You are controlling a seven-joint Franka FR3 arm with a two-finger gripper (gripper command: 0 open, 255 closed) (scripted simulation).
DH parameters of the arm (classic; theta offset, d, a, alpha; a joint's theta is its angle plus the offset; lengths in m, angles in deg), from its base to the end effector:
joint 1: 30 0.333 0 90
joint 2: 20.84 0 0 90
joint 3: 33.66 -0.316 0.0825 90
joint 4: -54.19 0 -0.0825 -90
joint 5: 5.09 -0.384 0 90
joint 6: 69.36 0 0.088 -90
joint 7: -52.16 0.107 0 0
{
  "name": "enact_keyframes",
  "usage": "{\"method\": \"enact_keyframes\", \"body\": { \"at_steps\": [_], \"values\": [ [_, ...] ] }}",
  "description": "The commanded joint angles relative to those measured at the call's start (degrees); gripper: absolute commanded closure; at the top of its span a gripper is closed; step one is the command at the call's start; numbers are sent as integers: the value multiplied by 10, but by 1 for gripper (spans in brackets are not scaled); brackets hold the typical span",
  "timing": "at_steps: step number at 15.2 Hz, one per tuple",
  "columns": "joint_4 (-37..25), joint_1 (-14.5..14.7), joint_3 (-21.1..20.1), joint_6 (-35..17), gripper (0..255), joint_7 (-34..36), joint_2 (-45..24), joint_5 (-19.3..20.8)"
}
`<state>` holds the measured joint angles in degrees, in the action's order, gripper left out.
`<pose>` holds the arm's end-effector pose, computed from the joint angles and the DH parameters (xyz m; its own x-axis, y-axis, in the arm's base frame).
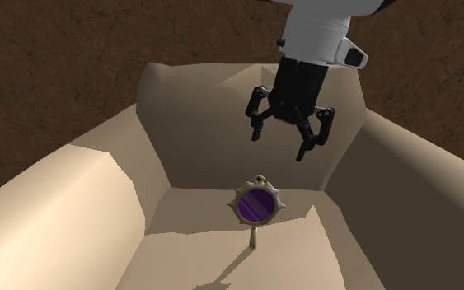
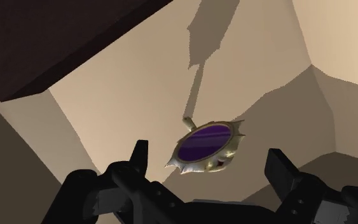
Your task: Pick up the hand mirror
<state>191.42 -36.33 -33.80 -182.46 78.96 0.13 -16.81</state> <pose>0.4263 -0.0331 0.4512 0.7872 -0.6013 -0.1374 -0.6162 -0.7762 -0.1337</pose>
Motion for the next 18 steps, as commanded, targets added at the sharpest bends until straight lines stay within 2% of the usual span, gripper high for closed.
{"method": "enact_keyframes", "body": {
  "at_steps": [1, 9, 18],
  "values": [
    [-5, -7, 3, -31, 0, 24, -41, -14],
    [-31, -25, 19, -142, 0, 96, -200, -85],
    [-84, -50, 30, -236, 0, 136, -375, -202]
  ]
}}
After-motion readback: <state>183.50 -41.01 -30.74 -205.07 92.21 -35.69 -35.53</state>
